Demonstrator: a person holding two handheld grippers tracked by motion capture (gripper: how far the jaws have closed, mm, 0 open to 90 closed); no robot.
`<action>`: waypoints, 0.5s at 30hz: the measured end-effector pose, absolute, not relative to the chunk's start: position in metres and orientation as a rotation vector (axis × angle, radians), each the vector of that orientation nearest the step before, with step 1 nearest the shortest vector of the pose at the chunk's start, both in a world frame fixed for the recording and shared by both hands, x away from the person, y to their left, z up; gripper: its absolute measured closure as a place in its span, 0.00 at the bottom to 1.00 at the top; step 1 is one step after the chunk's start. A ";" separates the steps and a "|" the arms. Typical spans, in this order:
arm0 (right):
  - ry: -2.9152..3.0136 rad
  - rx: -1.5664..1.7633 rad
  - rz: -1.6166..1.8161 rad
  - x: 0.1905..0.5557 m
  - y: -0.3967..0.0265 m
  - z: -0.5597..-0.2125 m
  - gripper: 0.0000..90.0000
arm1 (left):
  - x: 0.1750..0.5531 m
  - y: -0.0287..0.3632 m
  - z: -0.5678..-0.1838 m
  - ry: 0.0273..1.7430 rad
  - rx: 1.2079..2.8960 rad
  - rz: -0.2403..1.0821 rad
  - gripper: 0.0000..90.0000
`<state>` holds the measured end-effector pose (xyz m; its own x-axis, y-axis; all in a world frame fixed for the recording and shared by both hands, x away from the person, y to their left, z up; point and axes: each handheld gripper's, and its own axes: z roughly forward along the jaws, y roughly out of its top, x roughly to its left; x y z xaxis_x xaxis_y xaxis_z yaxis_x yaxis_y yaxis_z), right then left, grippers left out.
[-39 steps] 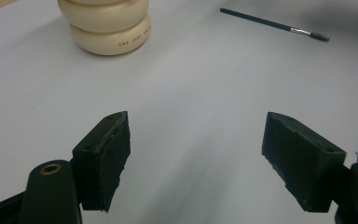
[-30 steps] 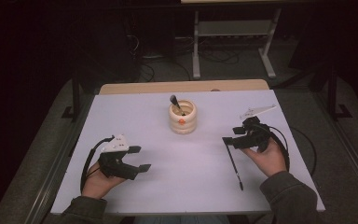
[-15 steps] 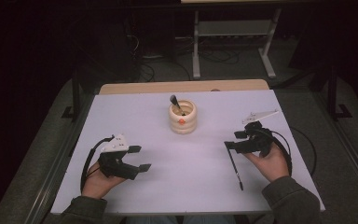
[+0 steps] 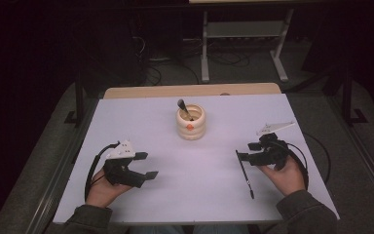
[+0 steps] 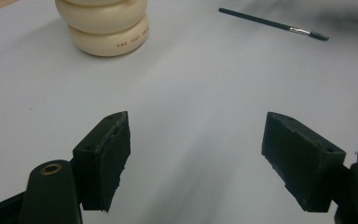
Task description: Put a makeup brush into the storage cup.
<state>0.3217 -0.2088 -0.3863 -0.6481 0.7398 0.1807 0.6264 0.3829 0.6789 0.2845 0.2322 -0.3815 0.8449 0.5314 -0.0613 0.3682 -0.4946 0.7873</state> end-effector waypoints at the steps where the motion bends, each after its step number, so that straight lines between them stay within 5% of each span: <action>1: 2.479 1.243 1.117 0.321 -0.209 -0.387 0.44 | 0.284 0.232 -0.381 0.653 2.145 0.239 0.26; 15: 2.480 1.277 1.093 0.312 -0.213 -0.395 0.47 | 0.284 0.233 -0.381 0.647 2.146 0.245 0.26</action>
<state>0.3125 -0.2131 -0.3947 -0.6277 0.7551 0.1892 0.6491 0.3735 0.6627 0.2844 0.2327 -0.3811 0.8461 0.5302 -0.0539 0.3617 -0.4971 0.7887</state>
